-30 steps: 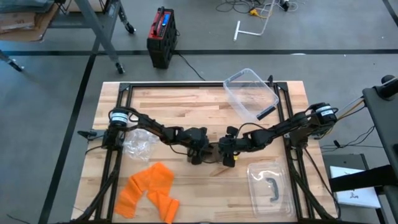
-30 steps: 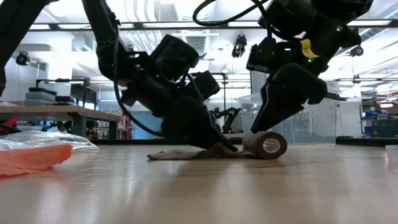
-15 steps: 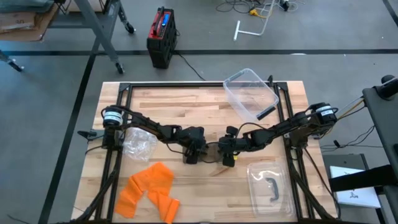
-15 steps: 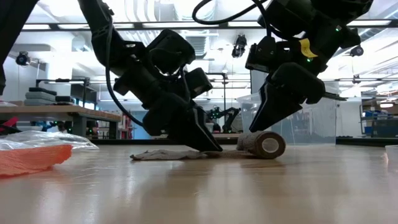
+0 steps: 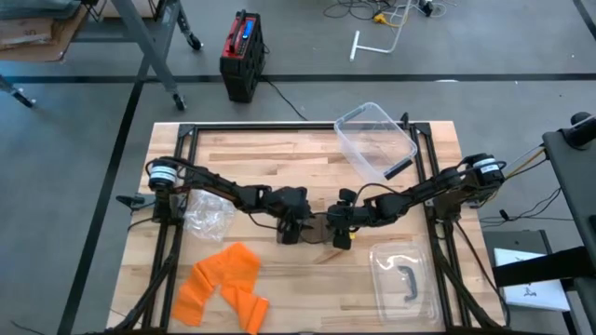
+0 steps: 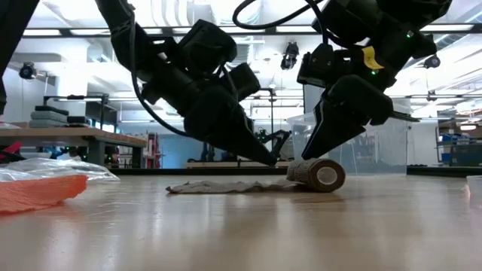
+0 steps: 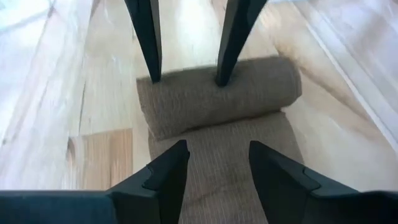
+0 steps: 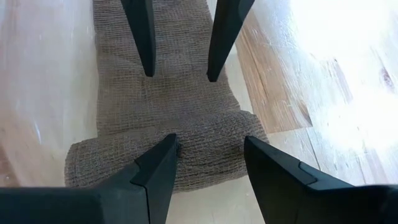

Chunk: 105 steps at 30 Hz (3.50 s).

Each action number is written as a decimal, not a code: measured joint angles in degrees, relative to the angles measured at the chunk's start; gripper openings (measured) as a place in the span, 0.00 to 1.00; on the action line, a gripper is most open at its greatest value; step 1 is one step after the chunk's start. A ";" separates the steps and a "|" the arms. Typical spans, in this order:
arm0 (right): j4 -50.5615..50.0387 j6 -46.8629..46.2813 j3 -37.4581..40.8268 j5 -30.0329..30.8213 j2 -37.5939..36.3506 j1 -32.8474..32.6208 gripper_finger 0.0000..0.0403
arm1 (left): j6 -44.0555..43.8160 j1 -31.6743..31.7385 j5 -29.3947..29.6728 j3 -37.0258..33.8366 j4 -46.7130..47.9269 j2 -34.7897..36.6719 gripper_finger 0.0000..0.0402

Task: Roll bandage
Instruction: Uncoil the brown bandage

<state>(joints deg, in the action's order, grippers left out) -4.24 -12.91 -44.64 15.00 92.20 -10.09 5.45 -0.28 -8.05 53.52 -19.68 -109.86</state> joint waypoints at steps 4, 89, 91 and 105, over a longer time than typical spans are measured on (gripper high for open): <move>0.04 -0.04 0.00 0.07 -0.02 -0.01 0.45 | -0.16 0.00 0.00 0.00 -2.05 -0.42 0.41; -13.42 2.47 0.01 -7.36 -4.03 0.59 0.45 | -1.64 0.00 -0.18 2.91 -16.64 -7.26 0.33; -13.39 2.47 0.02 -7.08 -4.07 0.59 0.45 | -1.60 0.00 -0.28 4.62 -16.31 -7.22 0.32; -12.43 2.47 0.04 -6.02 -4.07 0.59 0.45 | -3.29 -0.02 1.11 6.85 -19.35 -13.31 0.31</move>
<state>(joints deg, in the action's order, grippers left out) -16.67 -10.44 -44.60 8.99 88.14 -9.50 2.16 -0.30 -6.94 60.37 -39.03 -123.17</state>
